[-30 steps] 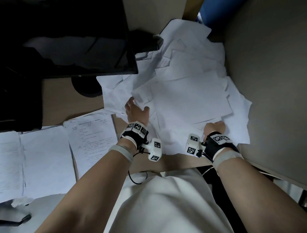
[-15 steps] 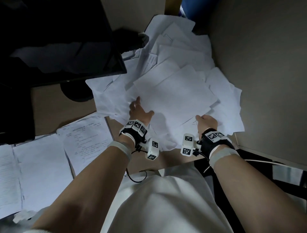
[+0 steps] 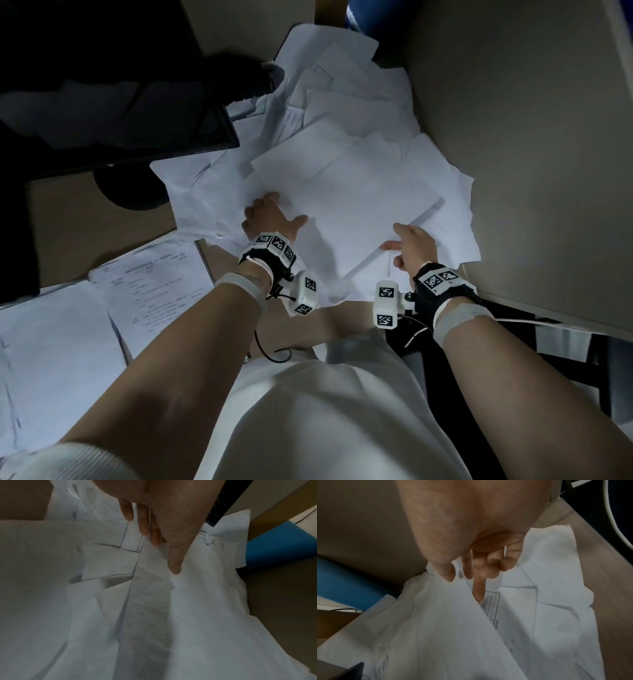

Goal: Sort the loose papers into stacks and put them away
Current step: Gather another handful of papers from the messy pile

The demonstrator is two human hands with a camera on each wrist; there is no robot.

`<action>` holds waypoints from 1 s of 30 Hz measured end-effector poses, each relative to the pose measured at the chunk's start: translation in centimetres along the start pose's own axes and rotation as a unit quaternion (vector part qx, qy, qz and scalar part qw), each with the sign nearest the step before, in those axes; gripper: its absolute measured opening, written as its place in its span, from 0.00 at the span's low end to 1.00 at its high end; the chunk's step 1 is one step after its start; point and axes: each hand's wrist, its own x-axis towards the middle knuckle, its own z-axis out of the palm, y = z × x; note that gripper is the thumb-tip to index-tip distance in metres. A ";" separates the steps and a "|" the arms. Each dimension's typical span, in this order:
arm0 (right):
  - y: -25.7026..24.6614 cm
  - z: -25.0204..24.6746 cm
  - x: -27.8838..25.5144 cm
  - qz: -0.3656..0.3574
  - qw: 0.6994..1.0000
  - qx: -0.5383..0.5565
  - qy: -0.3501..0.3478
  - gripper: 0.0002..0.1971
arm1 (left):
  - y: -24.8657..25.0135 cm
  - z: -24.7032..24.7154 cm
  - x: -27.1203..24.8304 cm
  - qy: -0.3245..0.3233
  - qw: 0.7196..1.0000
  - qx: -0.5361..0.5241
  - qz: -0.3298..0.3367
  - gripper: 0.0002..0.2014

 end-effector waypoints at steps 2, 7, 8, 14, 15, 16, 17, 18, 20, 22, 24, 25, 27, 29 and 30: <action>0.2 0.1 -0.1 -0.019 1.000 -0.014 0.017 0.10 | -0.2 0.5 0.2 -0.034 0.999 -0.028 -0.004 0.24; 0.8 0.6 0.0 -0.020 0.999 -0.024 0.006 0.09 | -0.8 1.1 -0.6 -0.022 0.999 -0.040 -0.009 0.26; 1.1 0.7 0.2 -0.021 1.000 -0.023 0.005 0.12 | -0.9 1.1 -0.9 0.001 1.000 -0.024 -0.012 0.32; 1.6 1.9 1.0 0.023 0.999 0.045 0.017 0.27 | -1.9 0.7 -0.9 -0.062 0.992 -0.100 -0.033 0.31; 1.4 2.2 0.9 0.036 0.998 0.040 0.018 0.34 | -1.9 0.7 -1.1 -0.078 0.992 -0.096 -0.032 0.27; 1.4 2.5 1.0 0.041 0.999 0.022 0.026 0.39 | -2.0 0.6 -1.2 -0.090 0.992 -0.088 -0.030 0.23; 1.3 2.9 1.0 0.042 0.998 0.000 0.037 0.42 | -2.1 0.6 -1.4 -0.099 0.992 -0.080 -0.023 0.20; 1.4 3.1 1.0 0.042 0.998 -0.020 0.045 0.42 | -2.2 0.6 -1.6 -0.109 0.991 -0.073 -0.020 0.17; 1.7 3.4 1.0 0.048 0.996 -0.055 0.048 0.42 | -2.5 0.7 -1.7 -0.118 0.990 -0.071 -0.019 0.17; 2.1 3.2 1.1 0.042 0.994 -0.077 0.069 0.40 | -2.5 0.7 -1.4 -0.109 0.990 -0.087 -0.029 0.20; 2.2 2.5 1.2 0.038 0.990 -0.070 0.115 0.37 | -2.3 0.8 -1.0 -0.099 0.989 -0.106 -0.040 0.19; 2.1 2.0 1.2 0.042 0.989 -0.054 0.133 0.35 | -2.1 0.9 -0.9 -0.100 0.988 -0.114 -0.044 0.17; 1.8 1.2 1.3 0.053 0.987 -0.025 0.152 0.31 | -1.5 1.0 -0.8 -0.110 0.985 -0.121 -0.048 0.15; 1.2 0.7 1.4 0.055 0.984 -0.022 0.165 0.27 | -0.9 1.1 -0.8 -0.121 0.983 -0.128 -0.053 0.17; 1.0 0.6 1.5 0.045 0.983 -0.030 0.175 0.24 | -0.7 1.1 -0.8 -0.122 0.981 -0.136 -0.058 0.20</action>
